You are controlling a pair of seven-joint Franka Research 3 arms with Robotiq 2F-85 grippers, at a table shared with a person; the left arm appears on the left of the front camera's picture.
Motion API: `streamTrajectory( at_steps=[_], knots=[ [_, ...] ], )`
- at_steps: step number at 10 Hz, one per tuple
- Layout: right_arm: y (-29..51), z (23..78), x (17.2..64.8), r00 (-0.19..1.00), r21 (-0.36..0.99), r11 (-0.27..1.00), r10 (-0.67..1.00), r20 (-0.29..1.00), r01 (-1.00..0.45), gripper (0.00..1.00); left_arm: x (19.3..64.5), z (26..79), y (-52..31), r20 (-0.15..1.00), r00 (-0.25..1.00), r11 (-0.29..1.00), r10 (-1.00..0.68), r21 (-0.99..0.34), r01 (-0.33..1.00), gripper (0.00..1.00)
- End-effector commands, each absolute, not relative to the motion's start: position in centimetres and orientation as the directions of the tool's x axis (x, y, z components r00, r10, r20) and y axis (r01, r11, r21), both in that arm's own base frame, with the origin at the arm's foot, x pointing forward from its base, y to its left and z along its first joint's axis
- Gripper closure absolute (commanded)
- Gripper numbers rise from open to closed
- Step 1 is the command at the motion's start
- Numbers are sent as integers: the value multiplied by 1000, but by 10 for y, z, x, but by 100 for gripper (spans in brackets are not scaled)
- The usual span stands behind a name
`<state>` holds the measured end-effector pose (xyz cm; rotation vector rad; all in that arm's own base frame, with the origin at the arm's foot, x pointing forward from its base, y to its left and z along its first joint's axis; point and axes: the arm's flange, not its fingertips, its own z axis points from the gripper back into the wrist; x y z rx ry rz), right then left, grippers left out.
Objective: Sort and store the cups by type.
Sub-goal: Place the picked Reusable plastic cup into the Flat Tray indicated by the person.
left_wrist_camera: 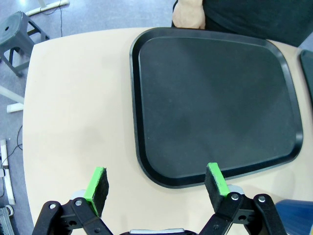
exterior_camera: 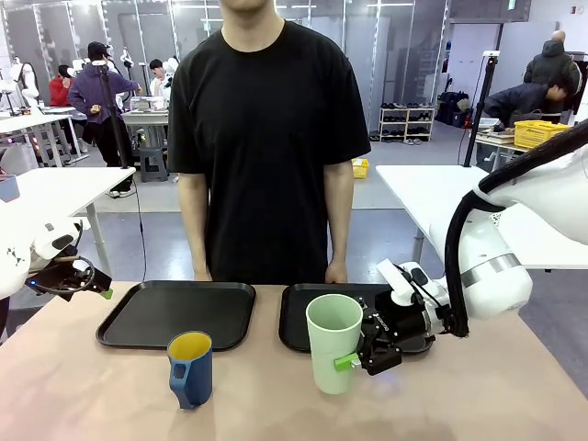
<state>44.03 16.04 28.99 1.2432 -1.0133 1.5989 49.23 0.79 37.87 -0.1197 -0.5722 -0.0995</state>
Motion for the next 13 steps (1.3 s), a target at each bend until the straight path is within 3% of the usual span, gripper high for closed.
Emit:
streamTrajectory(
  at_steps=[1,11,12,13],
  knots=[
    [160,292,441,-149,-99,-323,132,980,-941,52,493,380,8,547,835,988,-60,-86,128,0],
    [160,292,441,-149,-99,-323,132,980,-941,52,493,380,8,547,835,988,-60,-86,128,0],
    [160,290,440,-146,-96,-311,140,979,-945,13,493,380,8,547,835,988,-60,-86,128,0],
    [157,291,453,-163,-121,-291,124,979,-949,13,493,380,8,547,835,988,-60,-86,128,0]
  ],
)
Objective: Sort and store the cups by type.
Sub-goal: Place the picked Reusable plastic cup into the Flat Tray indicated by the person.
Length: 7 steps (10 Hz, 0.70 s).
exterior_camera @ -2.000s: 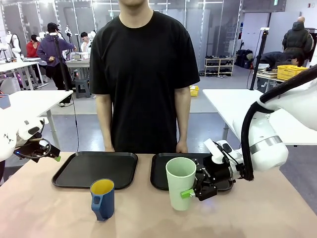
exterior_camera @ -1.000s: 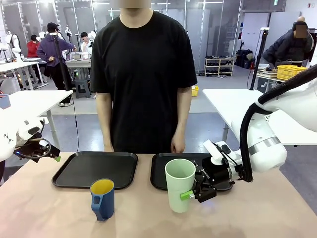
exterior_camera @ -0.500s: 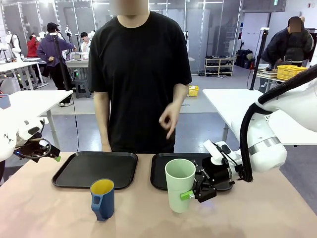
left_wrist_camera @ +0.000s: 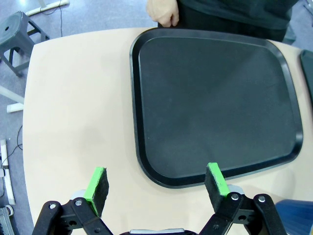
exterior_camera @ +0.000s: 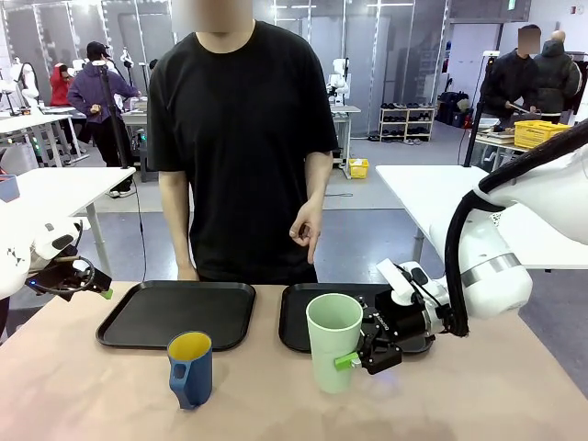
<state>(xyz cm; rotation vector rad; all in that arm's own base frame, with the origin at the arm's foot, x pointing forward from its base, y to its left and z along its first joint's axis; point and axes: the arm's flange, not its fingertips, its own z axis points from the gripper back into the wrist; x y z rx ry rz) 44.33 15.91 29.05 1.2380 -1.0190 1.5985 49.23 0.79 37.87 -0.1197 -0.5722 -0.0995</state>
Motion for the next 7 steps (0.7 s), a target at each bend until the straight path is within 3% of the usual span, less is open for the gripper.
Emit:
streamTrajectory(
  at_steps=[1,7],
  knots=[
    [150,293,471,-177,-144,-237,123,976,-961,13,493,380,8,547,835,988,-60,-86,128,0],
    [100,312,577,-139,-131,-62,147,979,-989,13,493,380,8,547,835,988,-60,-86,128,0]
  ],
)
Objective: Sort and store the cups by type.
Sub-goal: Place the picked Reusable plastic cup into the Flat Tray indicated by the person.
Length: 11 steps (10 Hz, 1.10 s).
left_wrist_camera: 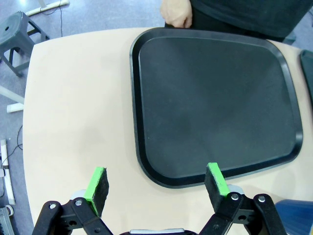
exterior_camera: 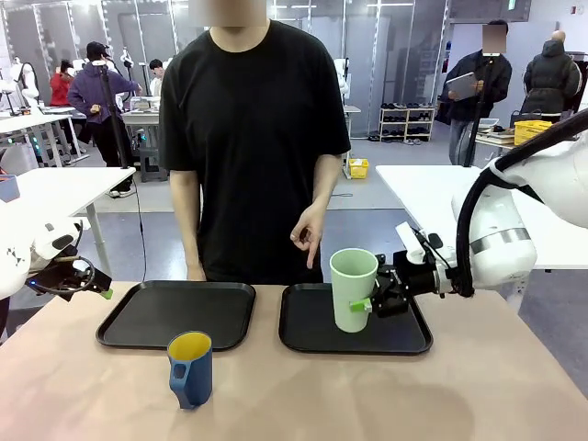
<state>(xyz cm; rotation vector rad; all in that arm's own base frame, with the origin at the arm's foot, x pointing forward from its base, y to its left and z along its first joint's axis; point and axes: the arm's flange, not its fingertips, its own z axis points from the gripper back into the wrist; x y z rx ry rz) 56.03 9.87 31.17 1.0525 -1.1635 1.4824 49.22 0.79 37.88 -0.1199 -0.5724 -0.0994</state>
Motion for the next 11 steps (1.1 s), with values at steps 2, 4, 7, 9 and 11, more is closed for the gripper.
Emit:
streamTrajectory(
  at_steps=[2,4,7,9,11],
  knots=[
    [87,311,602,-111,-111,-11,100,989,-994,13,493,380,8,547,835,988,-60,-86,128,0],
    [79,309,613,-88,-90,30,67,994,-995,13,493,380,8,547,835,988,-60,-86,128,0],
    [75,300,619,-57,-60,80,39,998,-995,13,493,380,8,547,835,988,-60,-86,128,0],
    [77,287,619,-46,-50,99,40,998,-994,13,493,380,8,547,835,988,-60,-86,128,0],
    [78,269,621,-32,-36,115,32,999,-993,13,493,380,8,547,835,988,-60,-86,128,0]
  ],
)
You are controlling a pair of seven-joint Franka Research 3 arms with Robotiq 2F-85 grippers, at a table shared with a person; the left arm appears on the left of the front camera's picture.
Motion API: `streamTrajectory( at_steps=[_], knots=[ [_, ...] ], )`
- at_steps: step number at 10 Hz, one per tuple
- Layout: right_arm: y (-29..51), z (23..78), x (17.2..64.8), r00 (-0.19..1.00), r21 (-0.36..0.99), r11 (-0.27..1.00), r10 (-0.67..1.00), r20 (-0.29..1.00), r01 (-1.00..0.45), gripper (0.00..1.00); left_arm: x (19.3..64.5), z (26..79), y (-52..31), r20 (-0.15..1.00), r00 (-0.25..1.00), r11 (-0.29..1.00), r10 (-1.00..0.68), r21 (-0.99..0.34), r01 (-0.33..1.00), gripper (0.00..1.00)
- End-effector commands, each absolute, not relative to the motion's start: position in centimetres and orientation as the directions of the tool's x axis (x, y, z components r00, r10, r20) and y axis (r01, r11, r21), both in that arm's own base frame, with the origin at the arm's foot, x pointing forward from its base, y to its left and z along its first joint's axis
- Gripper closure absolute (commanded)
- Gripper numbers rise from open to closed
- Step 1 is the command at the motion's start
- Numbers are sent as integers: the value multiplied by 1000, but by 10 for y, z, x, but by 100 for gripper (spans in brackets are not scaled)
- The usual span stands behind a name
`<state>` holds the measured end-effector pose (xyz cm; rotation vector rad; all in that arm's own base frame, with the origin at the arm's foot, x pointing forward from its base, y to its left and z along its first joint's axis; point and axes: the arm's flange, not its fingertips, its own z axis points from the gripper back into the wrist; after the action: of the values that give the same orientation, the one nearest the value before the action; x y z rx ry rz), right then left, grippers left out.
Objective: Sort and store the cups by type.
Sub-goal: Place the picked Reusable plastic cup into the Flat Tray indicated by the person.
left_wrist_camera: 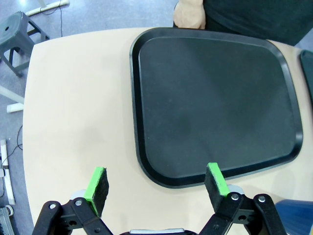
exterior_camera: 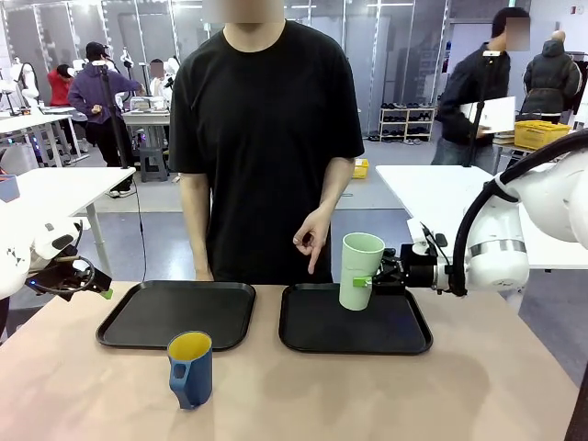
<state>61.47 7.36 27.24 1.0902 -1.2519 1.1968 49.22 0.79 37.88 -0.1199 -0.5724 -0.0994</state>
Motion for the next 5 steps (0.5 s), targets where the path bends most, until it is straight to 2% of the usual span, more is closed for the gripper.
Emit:
streamTrajectory(
  at_steps=[1,5],
  knots=[
    [78,263,621,-31,-35,122,35,999,-992,13,493,380,8,547,835,988,-60,-86,128,0],
    [82,237,621,-4,-12,138,56,998,-990,13,493,380,8,547,835,988,-60,-86,128,0]
  ],
)
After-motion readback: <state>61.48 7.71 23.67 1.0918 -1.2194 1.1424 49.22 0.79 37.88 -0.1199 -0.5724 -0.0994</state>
